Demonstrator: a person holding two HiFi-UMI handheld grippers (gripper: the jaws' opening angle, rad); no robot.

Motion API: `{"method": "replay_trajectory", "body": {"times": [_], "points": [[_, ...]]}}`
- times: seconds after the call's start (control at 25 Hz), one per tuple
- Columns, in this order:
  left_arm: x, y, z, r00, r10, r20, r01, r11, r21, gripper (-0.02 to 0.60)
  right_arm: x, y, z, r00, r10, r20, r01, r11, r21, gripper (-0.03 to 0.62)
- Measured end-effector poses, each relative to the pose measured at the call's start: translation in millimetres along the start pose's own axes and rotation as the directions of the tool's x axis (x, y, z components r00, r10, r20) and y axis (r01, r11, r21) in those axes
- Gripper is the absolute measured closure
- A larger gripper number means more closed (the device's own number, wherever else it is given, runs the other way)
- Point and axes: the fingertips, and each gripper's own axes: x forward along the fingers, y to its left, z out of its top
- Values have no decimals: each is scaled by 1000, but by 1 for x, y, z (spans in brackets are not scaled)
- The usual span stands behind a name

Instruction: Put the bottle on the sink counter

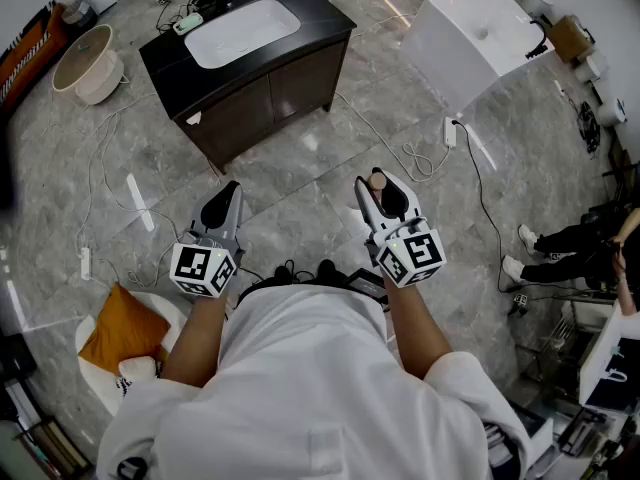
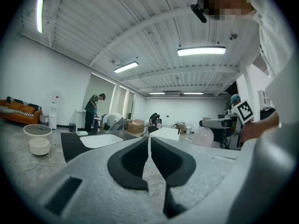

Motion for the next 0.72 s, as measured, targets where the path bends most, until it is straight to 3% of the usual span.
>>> {"method": "replay_trajectory", "body": {"times": [0.24,0.72], "points": [[-8,-1,0,998,-62,-1,62,998,7,557,0,22,-2,1000,4,-6,-4,1000,7,450],[-2,-4,-9,989,-151,-12,150,988,-19,557,-16,25,-10,999,-39,-22,39,999,30,450]]}}
